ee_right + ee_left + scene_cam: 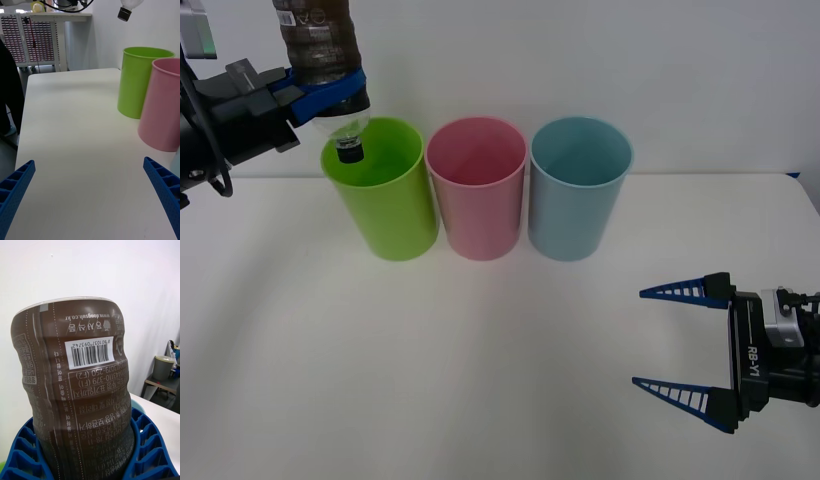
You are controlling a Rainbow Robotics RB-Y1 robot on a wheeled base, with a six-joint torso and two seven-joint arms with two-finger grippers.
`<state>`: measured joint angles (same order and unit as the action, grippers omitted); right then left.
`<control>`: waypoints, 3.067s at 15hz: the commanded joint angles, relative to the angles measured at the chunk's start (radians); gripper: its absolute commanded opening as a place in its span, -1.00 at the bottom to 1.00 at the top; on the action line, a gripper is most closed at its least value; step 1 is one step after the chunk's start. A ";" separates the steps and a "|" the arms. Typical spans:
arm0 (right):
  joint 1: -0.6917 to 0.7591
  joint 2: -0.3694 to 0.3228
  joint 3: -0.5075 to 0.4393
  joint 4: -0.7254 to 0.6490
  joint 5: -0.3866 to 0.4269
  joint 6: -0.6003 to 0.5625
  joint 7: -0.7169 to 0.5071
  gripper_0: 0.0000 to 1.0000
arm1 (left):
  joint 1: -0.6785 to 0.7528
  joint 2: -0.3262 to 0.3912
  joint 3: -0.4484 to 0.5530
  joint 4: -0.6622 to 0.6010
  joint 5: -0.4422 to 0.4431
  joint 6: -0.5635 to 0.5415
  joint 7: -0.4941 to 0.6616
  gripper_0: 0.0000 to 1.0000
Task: Put cans in the blue bin and PET bottles in the pink bin and trash in the green bin.
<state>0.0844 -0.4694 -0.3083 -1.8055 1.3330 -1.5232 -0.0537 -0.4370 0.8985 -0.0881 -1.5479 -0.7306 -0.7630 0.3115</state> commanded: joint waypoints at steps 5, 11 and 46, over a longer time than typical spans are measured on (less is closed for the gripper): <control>0.000 0.000 0.000 0.000 0.000 0.000 0.000 1.00 | -0.144 -0.018 -0.142 0.061 -0.013 0.110 0.020 -1.00; 0.000 0.000 0.000 0.000 0.000 0.000 0.000 1.00 | -0.290 -0.197 -0.165 0.249 -0.202 0.110 0.027 -1.00; 0.000 0.000 0.000 0.000 0.000 0.000 0.000 1.00 | -0.394 -0.478 -0.163 0.427 -0.612 0.281 0.083 -0.07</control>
<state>0.0844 -0.4694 -0.3083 -1.8055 1.3330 -1.5232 -0.0537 -0.8308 0.4191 -0.2516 -1.1199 -1.3390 -0.4813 0.3946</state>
